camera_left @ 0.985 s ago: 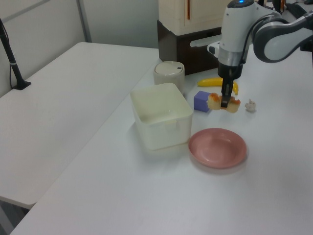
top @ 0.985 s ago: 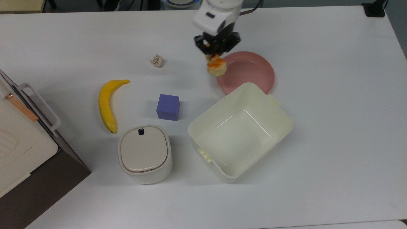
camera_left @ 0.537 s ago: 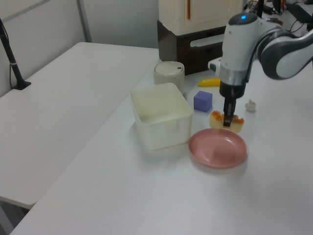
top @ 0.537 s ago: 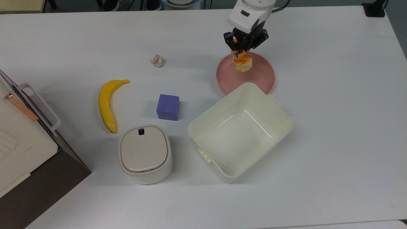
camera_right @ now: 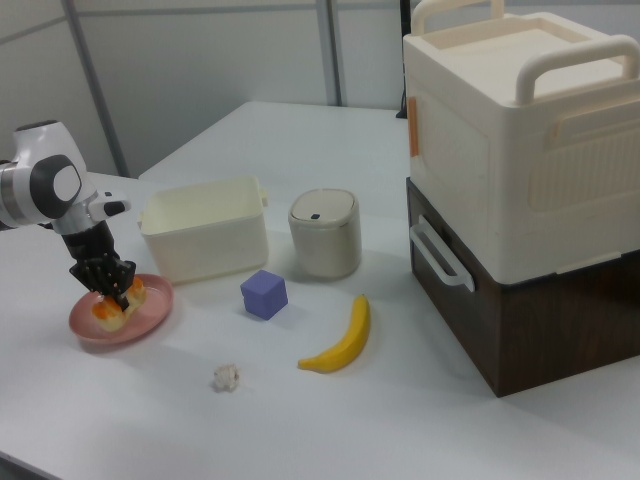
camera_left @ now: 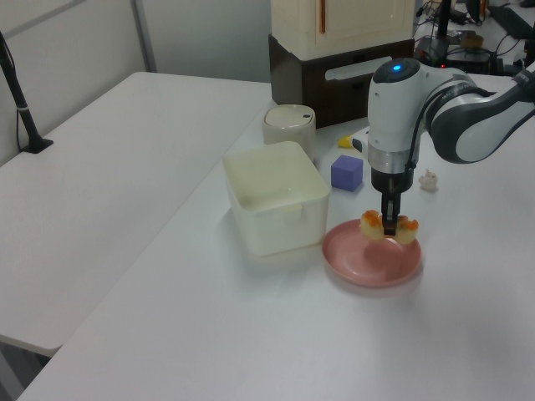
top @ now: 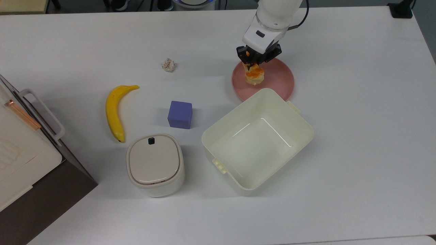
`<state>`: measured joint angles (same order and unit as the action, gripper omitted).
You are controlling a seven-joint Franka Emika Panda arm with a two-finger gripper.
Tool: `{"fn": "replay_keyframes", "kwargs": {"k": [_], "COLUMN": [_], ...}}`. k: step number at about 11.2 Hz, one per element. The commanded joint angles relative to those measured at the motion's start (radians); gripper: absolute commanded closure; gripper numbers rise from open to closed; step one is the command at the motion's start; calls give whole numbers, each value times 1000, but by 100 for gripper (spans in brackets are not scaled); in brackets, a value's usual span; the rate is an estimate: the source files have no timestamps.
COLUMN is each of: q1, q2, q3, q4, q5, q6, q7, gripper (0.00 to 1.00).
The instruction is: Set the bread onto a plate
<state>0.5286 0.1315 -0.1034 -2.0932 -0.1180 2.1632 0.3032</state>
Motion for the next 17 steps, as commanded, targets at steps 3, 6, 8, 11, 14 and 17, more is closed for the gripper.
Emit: {"fn": "replay_keyframes", "kwargs": {"k": [3,6,8,11,14,17], "q1": [7,10,-7,-180,-332,-436], "q2": [-10,-7,-26,-99,-102,-105], "q3": [-6,-6,-6,-13,-18,-28], "q4": [50,73,74,117,232,313], "q5": [-23,-26,-31,-28,-19,35], "q6": [-103,-146,-151,-212,-336,-359], "q7": [-102,-115,-139,-284,-445,-469], "gripper": [0,0,0,0,0,0]}}
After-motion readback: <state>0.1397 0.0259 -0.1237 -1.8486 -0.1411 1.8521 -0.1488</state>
